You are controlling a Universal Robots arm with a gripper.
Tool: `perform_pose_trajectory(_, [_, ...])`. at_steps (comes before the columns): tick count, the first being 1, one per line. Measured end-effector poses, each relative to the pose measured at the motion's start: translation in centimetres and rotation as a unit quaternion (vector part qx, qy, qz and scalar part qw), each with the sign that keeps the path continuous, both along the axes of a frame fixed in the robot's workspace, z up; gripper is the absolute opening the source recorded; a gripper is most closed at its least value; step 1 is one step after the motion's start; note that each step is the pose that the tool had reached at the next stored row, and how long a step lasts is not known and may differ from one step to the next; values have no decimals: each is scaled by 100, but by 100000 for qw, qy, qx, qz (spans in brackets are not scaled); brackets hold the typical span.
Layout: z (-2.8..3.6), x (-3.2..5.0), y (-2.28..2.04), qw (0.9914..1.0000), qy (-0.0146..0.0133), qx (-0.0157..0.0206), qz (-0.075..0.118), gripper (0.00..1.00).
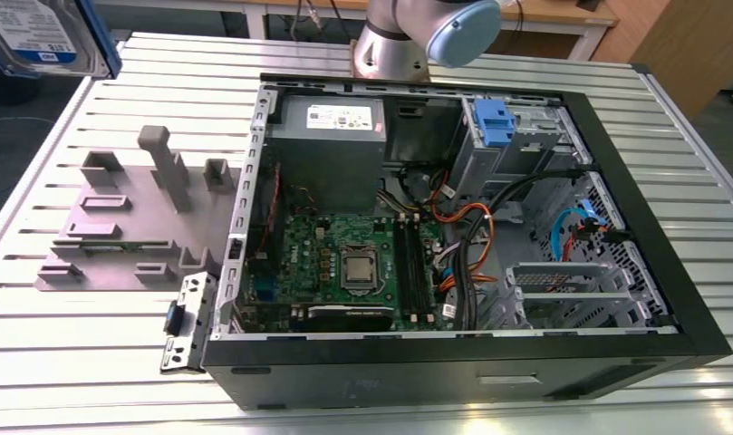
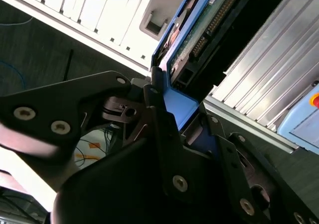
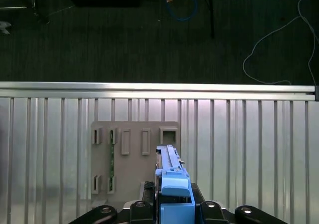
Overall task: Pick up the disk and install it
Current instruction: 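Pick up the disk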
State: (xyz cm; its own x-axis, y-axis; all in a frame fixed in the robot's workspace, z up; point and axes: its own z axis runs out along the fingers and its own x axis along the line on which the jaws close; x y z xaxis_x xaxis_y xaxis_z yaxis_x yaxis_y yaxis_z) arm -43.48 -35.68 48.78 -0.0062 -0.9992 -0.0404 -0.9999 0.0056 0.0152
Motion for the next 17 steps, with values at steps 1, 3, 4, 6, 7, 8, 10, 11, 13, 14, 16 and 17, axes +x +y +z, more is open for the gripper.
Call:
perform_pose_trajectory(1, [-1,0,-44,100000,1,-3,0,37])
perform_pose_trajectory(3, [-4,0,-135,100000,6,-16,-6,37])
perform_pose_trajectory(4, [-6,2,-174,100000,5,-29,-2,37])
perform_pose_trajectory(6, [-9,22,-212,100000,18,-81,-3,37])
perform_pose_trajectory(7, [-9,45,-219,100000,25,-94,-4,37])
perform_pose_trajectory(8, [-10,77,-221,100000,37,-100,-5,37])
perform_pose_trajectory(10, [-11,162,-227,100000,57,-97,-7,37])
perform_pose_trajectory(11, [-11,203,-230,100000,66,-98,-2,37])
perform_pose_trajectory(13, [-11,241,-237,100000,67,-97,-1,37])
perform_pose_trajectory(14, [-12,246,-246,100000,67,-99,-5,37])
perform_pose_trajectory(16, [-12,255,-296,100000,69,-104,-4,37])
perform_pose_trajectory(17, [-12,258,-326,100000,65,-100,-11,37])
